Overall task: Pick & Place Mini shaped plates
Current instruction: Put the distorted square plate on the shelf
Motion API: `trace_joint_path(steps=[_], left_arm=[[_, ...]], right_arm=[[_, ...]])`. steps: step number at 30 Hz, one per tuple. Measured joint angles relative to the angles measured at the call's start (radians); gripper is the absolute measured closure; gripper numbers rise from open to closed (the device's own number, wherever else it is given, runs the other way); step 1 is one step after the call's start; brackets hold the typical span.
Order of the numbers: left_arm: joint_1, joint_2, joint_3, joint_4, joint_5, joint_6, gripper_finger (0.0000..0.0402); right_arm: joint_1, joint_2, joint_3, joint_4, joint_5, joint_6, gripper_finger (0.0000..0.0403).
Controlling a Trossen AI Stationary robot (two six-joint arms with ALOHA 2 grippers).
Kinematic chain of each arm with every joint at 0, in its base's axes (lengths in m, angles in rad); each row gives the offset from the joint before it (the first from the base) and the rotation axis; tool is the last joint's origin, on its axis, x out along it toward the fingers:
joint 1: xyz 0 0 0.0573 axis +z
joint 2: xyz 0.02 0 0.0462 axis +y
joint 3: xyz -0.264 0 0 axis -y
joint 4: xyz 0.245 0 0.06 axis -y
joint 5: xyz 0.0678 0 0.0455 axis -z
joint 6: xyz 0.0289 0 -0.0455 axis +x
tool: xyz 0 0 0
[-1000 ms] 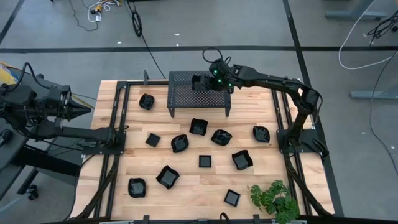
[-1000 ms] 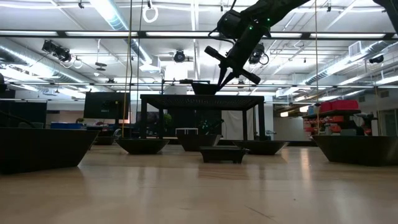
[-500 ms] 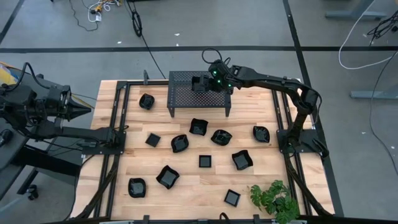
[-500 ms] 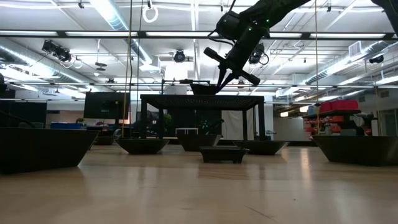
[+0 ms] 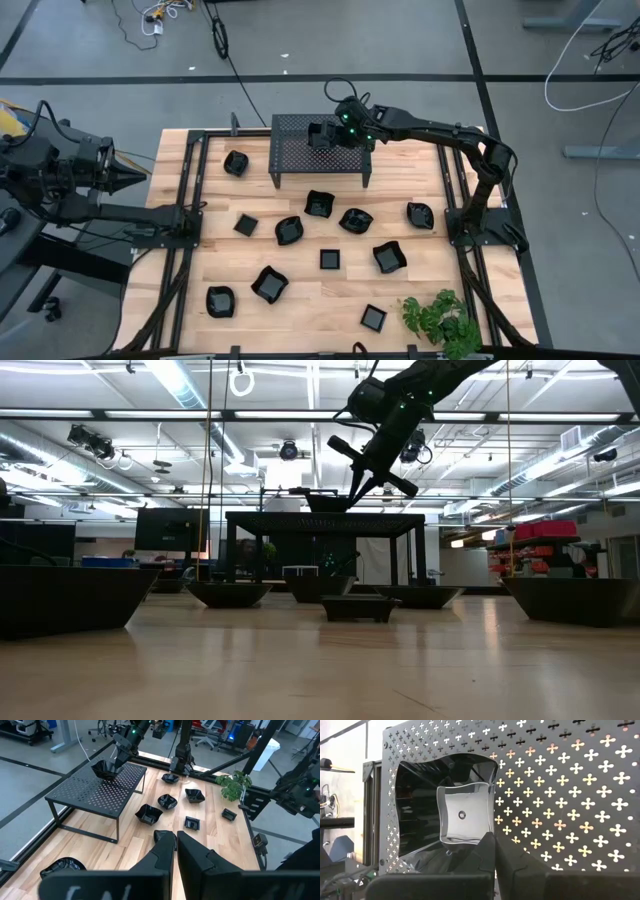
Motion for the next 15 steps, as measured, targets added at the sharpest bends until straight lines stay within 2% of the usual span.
trace_joint_path(steps=[15], left_arm=[[0.000,0.000,0.000,0.000,0.000,0.000,0.0376]], right_arm=[[0.000,0.000,0.000,0.000,0.000,-0.001,0.0389]])
